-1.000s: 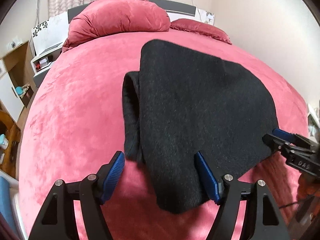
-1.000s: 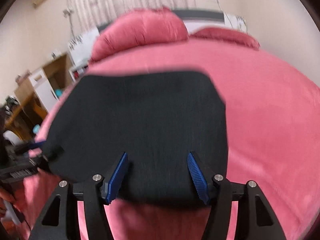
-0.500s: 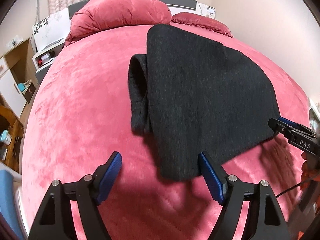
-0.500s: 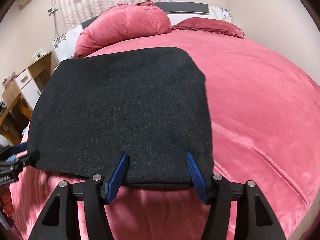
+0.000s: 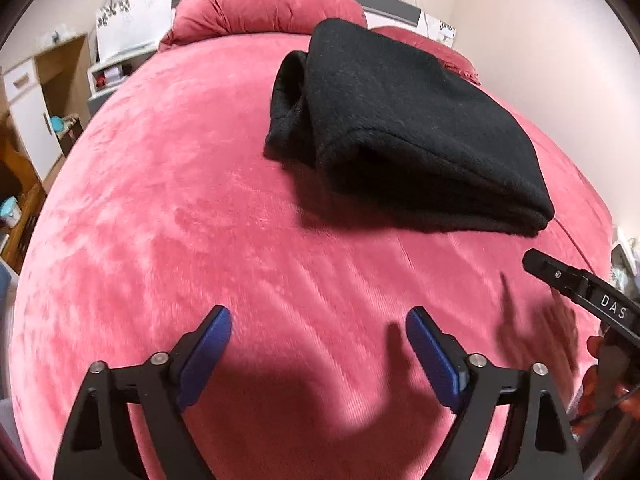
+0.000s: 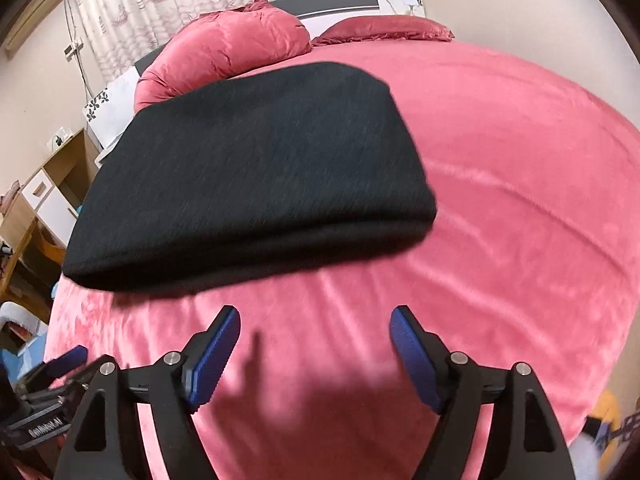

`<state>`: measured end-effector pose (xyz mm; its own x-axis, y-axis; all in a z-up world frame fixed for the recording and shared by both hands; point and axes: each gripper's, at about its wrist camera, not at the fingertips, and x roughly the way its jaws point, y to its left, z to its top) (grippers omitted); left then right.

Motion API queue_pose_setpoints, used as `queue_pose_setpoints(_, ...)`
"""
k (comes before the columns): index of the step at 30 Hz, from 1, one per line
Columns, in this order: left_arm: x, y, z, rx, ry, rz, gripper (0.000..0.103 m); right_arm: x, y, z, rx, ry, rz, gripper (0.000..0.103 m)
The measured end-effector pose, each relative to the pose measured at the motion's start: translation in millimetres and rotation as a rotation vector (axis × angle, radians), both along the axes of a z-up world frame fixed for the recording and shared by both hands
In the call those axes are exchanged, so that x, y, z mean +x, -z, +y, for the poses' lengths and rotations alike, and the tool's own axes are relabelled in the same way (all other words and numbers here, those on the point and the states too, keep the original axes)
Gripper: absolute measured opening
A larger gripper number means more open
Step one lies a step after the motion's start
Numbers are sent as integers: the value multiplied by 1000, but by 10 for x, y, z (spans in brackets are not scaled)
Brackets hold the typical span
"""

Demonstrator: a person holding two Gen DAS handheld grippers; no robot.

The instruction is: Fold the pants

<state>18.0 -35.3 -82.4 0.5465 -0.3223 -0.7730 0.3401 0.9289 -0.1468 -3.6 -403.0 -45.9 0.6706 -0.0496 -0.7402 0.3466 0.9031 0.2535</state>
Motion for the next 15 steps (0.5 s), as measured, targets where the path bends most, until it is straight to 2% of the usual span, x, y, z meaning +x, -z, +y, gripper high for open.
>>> queue_pose_setpoints(3,-97,38,-61,29,-3,-35,96,-52,64,67,6,3,11,82)
queue_pose_setpoints(9,-192,166,-253,156,9,-70,103,-130,190,366,-97,-59,15,85)
queue_pose_setpoints(11,-206,184,-282,159,9,-71,103,-146,226,454,-154,-82,18,86)
queue_pose_setpoints(12,-217,201,-302,153,8,-67,103,-149,241,478,-164,-87,16,90)
queue_pose_setpoints(15,-223,229,-289,138,8,-55,103,-186,274,453,-139,-90,-6,95)
